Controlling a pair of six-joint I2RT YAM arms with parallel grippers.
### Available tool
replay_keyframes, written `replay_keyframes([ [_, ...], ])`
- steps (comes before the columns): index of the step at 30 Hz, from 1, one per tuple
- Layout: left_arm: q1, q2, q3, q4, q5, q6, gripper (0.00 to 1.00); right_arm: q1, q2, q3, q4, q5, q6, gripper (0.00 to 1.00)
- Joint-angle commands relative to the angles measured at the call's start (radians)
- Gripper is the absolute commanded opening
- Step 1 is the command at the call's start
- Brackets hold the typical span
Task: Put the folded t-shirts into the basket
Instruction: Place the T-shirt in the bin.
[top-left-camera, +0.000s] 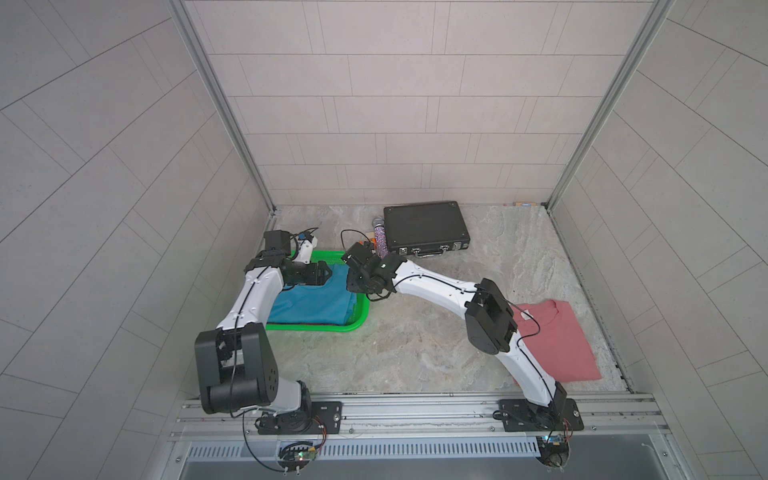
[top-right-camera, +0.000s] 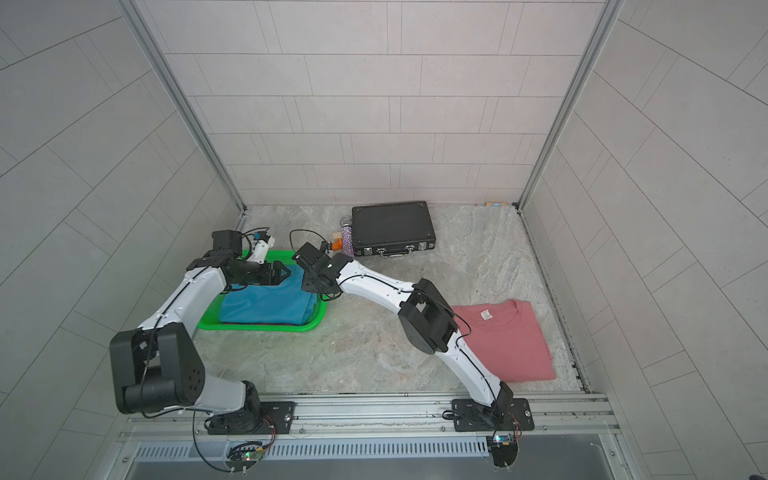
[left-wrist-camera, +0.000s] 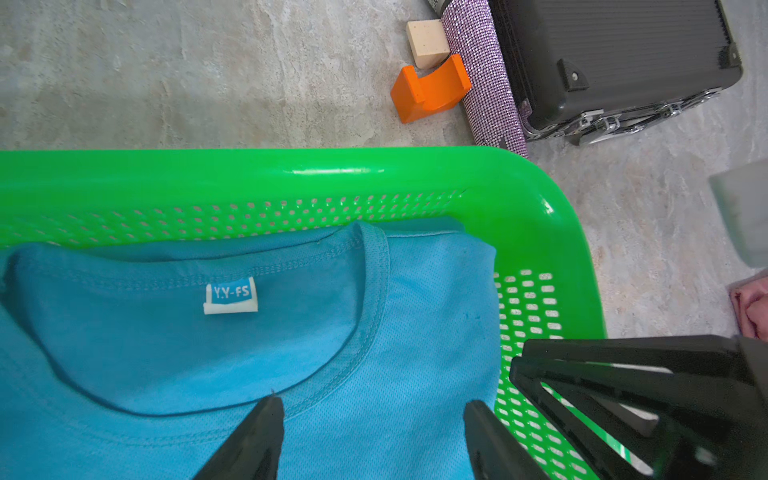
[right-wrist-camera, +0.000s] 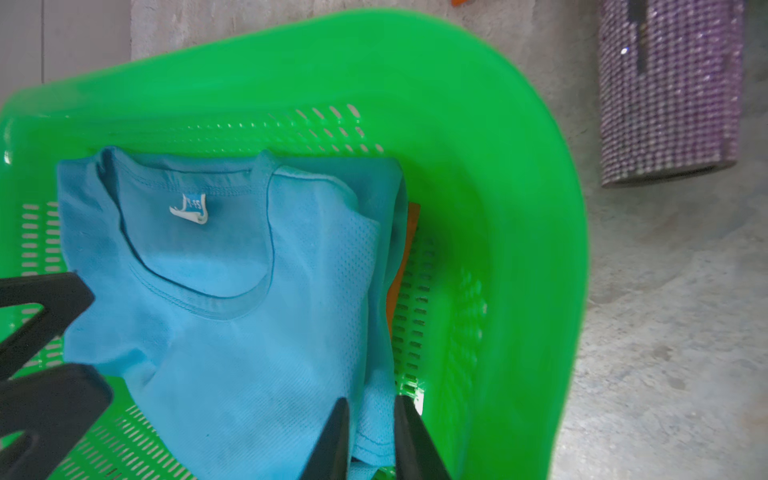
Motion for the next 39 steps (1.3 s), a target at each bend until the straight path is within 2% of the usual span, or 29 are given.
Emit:
replay_keyframes([
  [1,-0.003,0.015,-0.005,0.004,0.012,-0.008,0.69,-0.001,0.065,0.038,-0.097,0.027,-0.044,0.09],
  [3,-0.003,0.021,0.002,0.000,0.010,-0.005,0.69,0.002,0.078,0.069,-0.121,0.045,-0.065,0.02],
  [6,-0.002,0.024,0.004,-0.002,0.005,0.002,0.69,0.002,0.085,0.085,-0.136,0.063,-0.094,0.02],
  [13,-0.001,0.027,0.006,-0.001,0.004,0.007,0.69,0.002,0.128,0.124,-0.145,0.002,-0.108,0.21],
  [19,0.001,0.034,0.007,-0.002,0.005,0.009,0.69,-0.001,0.137,0.147,-0.160,0.009,-0.122,0.29],
  [29,0.002,0.035,0.012,-0.008,0.013,0.010,0.69,0.005,0.087,0.222,-0.222,0.077,-0.170,0.29],
  [39,0.001,0.021,0.056,-0.063,0.010,-0.003,0.69,0.006,0.043,0.211,-0.262,0.097,-0.187,0.28],
])
